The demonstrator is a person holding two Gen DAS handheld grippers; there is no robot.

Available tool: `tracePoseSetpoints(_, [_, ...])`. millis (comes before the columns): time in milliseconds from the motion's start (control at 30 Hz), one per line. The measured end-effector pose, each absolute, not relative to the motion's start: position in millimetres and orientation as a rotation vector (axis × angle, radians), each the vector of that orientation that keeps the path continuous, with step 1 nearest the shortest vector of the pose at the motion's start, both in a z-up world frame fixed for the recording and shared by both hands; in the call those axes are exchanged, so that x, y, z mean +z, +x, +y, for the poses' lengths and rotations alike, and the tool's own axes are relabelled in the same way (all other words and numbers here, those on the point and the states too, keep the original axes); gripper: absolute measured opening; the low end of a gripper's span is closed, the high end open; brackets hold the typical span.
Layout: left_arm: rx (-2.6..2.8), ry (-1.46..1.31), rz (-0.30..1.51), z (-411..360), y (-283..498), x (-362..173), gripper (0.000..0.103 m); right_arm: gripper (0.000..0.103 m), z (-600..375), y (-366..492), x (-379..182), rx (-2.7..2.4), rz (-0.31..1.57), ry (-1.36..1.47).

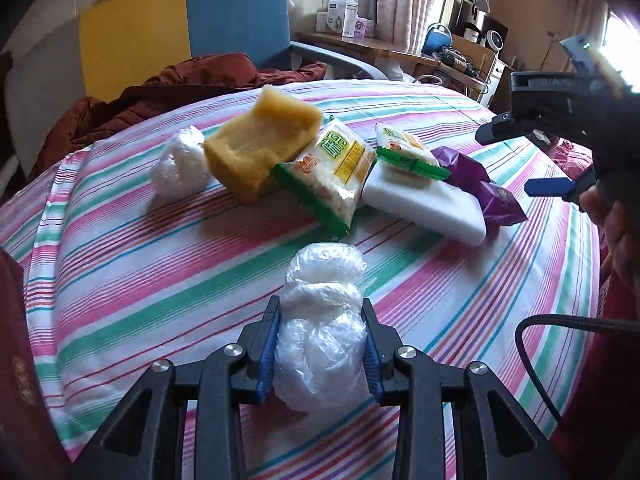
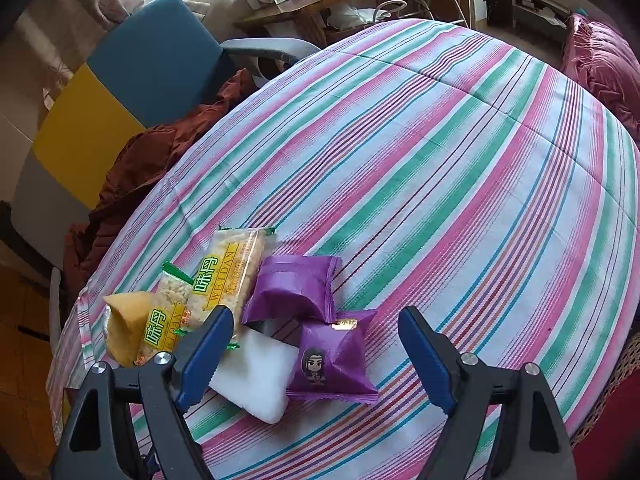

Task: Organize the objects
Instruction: 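Grasp white plastic bundle with left tool while right tool grasps purple pack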

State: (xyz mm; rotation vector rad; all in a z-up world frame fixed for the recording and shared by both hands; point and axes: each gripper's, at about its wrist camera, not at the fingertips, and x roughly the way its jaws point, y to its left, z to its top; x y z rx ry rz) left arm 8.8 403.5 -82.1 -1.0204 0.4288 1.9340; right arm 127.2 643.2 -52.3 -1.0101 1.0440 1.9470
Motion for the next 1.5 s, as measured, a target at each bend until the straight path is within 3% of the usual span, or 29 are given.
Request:
tracePoseSetpoints(167, [1.902,-1.041,0.378,401,0,-83,0.036,0.083,651,122,-45,1.918,0.975,-1.033])
tracePoseSetpoints(300, [1.891,-1.046,0.347,399,-2,-85,0.037,0.074,659,95,-53,1.925,0.908,-1.156])
tracePoseSetpoints(567, [1.876,-1.055,0.299,395,-5,-86,0.038,0.073,668,65,-91,1.915,0.954,-1.275])
tracePoseSetpoints(700, [1.886,-1.051,0.299,396,-3,-86,0.038,0.056,667,64,-91,1.908,0.872,-1.285])
tracePoseSetpoints(833, [1.886,-1.049,0.295,395,-5,-86,0.038,0.051,665,67,-89,1.925,0.855,-1.285])
tracePoseSetpoints(1167, [1.926,-1.104,0.264,372,-13,-71,0.035,0.05,654,69,-46,2.095,0.773,-1.102])
tracePoseSetpoints(1500, [2.102,-1.003,0.151,277,-14,-3,0.035,0.05,597,52,-12,2.305,0.626,-1.074])
